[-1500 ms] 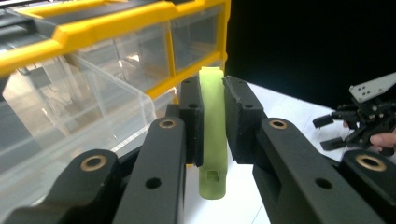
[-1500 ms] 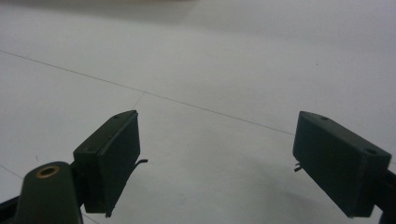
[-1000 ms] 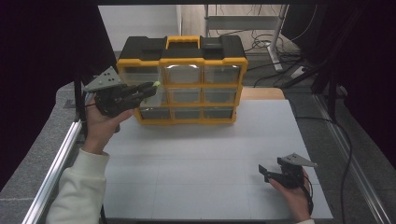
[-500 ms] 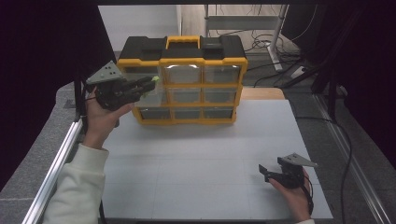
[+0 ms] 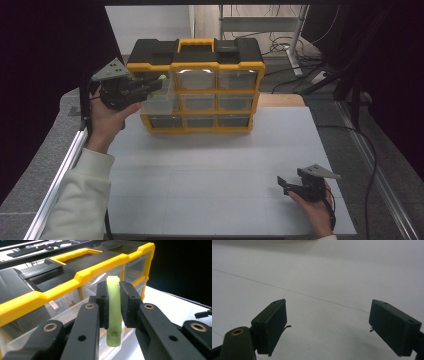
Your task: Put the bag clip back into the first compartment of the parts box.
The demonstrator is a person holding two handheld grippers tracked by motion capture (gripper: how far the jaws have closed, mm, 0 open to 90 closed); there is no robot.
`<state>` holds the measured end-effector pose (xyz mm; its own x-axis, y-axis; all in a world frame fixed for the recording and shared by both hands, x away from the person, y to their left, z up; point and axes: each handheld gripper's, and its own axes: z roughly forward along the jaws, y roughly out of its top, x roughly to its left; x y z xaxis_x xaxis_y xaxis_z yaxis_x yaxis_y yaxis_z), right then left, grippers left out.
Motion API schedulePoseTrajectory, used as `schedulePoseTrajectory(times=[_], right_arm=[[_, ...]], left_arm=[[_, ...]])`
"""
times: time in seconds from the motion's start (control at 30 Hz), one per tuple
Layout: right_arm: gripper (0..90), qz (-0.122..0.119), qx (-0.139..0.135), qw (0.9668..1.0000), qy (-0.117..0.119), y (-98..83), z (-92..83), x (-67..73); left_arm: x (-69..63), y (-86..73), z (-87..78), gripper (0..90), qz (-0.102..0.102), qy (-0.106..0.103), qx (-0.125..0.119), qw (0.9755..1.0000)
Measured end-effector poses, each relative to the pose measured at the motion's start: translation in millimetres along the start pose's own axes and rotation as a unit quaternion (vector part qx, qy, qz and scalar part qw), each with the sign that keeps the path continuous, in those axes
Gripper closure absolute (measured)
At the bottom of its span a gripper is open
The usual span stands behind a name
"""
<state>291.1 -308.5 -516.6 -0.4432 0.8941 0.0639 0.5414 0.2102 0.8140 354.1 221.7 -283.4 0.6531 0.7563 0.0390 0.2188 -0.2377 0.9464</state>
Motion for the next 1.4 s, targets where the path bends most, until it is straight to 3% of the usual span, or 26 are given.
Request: schedulePoseTrajectory(times=[0.37,0.8,1.27,1.33,1.4], right_arm=[[15.1,0.000,0.001,1.0000,0.000,-0.1,0.1,0.0],[15.1,0.000,0.002,1.0000,-0.002,-0.2,0.4,0.4],[15.1,-0.001,0.003,1.0000,-0.002,-0.3,0.6,0.4],[15.1,-0.001,0.003,1.0000,-0.002,-0.3,0.5,0.5],[15.1,-0.001,0.003,1.0000,-0.002,-0.3,0.5,0.5]], left_arm=[[5.9,5.3,5.3,77.7,0.003,0.015,0.005,0.9999],[20.9,1.9,7.2,77.6,-0.023,0.034,0.004,0.9991],[25.0,-0.2,5.5,77.3,-0.025,0.047,0.004,0.9986],[24.3,-1.4,6.3,74.9,-0.025,0.052,-0.002,0.9984],[22.3,-2.4,7.5,60.2,-0.018,0.051,-0.005,0.9985]])
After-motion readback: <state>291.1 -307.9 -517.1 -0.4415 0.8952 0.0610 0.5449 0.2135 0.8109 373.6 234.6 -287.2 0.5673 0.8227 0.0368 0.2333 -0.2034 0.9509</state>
